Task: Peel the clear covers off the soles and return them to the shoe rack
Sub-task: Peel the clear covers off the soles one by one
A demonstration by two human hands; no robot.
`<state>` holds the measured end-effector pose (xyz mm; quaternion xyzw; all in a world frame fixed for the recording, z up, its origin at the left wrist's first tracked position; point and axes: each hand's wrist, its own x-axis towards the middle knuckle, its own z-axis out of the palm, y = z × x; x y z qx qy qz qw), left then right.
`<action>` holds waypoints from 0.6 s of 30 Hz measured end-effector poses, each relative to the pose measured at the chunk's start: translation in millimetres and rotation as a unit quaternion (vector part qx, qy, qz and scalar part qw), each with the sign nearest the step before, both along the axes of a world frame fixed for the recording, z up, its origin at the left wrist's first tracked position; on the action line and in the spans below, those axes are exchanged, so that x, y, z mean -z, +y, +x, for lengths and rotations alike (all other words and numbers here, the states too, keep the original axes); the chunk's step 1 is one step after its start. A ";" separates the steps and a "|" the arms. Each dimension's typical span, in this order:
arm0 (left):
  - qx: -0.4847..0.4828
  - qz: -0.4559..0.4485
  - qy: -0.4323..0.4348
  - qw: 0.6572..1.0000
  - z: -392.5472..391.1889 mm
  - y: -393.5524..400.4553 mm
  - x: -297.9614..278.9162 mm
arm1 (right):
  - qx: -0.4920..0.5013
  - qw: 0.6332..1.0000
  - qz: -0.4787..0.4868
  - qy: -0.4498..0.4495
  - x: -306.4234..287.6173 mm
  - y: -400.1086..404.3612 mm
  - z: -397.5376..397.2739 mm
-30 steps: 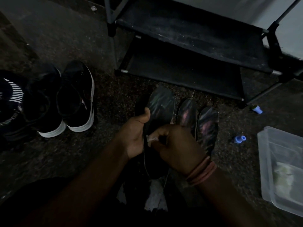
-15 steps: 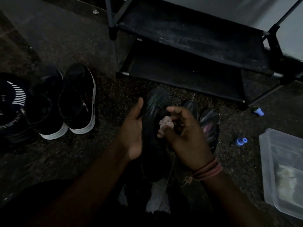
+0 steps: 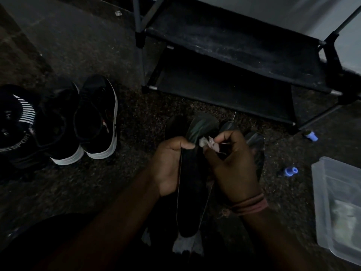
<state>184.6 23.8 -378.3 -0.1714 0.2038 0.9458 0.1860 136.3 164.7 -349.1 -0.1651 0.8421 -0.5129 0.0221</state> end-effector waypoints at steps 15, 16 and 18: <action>-0.063 -0.079 -0.052 0.994 -9.0 8.8 16.0 | -0.112 0.976 0.135 0.130 6.7 -13.5 26.4; -0.068 -0.080 -0.059 0.993 -9.6 7.6 17.5 | -0.123 0.978 0.119 0.116 6.1 -14.1 26.5; -0.069 -0.093 -0.062 0.991 -10.3 6.9 21.6 | -0.140 0.982 0.093 0.085 5.1 -14.2 26.7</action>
